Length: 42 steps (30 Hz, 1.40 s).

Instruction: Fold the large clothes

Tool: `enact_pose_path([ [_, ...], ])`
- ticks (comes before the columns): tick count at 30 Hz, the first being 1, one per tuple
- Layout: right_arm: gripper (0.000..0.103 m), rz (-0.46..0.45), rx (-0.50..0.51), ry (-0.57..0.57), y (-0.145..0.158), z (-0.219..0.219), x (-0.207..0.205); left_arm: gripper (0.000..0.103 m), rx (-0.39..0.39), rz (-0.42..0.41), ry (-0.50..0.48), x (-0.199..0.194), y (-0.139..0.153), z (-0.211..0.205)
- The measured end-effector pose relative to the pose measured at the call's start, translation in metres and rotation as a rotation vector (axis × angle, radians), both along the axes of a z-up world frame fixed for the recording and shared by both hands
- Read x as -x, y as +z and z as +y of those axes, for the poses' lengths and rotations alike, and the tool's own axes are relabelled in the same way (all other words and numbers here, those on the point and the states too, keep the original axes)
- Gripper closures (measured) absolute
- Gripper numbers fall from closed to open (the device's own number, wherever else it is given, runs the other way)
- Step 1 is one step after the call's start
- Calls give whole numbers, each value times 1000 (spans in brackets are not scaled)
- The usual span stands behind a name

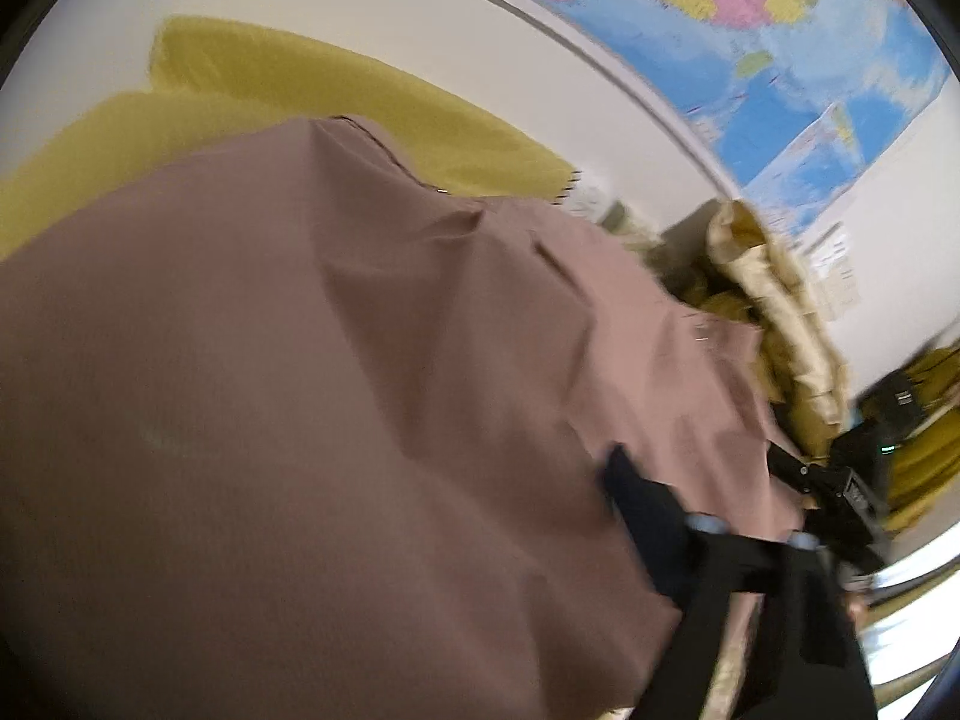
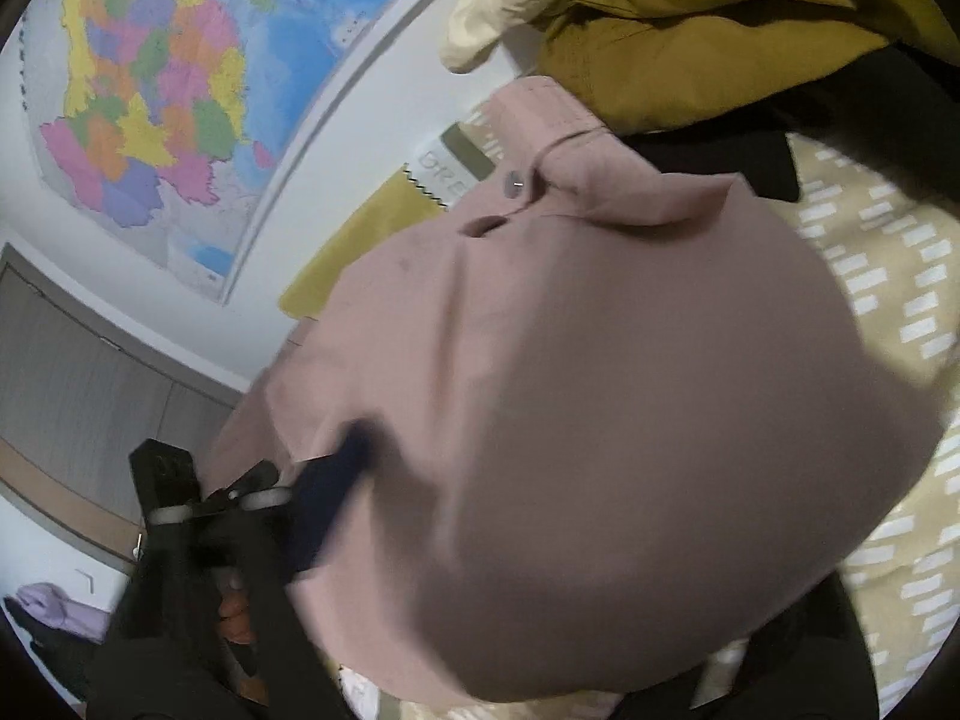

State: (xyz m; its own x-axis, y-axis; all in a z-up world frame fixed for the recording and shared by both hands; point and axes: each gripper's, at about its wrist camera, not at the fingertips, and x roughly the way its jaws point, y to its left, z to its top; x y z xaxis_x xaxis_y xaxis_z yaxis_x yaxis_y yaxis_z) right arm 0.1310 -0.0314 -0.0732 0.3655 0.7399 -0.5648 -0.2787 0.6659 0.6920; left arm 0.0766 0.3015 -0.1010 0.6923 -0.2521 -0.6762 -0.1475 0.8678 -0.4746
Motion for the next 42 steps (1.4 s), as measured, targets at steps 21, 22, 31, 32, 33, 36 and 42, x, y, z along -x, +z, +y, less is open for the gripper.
enact_pose_path([
  [21, 84, -103, -6, 58, 32, 31, -10, 94, -59, -10, 8, -29, 21, 7],
  [22, 84, -123, -10, 67, 41, 35, -11, 95, -72, -19, 12, -31, 28, 9],
  [31, 86, -336, -64, 149, 145, 115, -50, 95, -203, -136, 109, -53, 124, 73],
  [32, 86, -356, -77, 157, 152, 127, -54, 95, -221, -152, 138, -53, 135, 87],
  [33, 86, -372, -88, 167, 157, 138, -59, 95, -236, -173, 171, -50, 144, 100],
  [36, 86, -384, -112, 232, 152, 186, -72, 95, -260, -216, 264, -37, 151, 137],
  [42, 77, -150, 5, 418, 52, 279, -82, 94, -238, -23, 423, -27, 58, 214],
])
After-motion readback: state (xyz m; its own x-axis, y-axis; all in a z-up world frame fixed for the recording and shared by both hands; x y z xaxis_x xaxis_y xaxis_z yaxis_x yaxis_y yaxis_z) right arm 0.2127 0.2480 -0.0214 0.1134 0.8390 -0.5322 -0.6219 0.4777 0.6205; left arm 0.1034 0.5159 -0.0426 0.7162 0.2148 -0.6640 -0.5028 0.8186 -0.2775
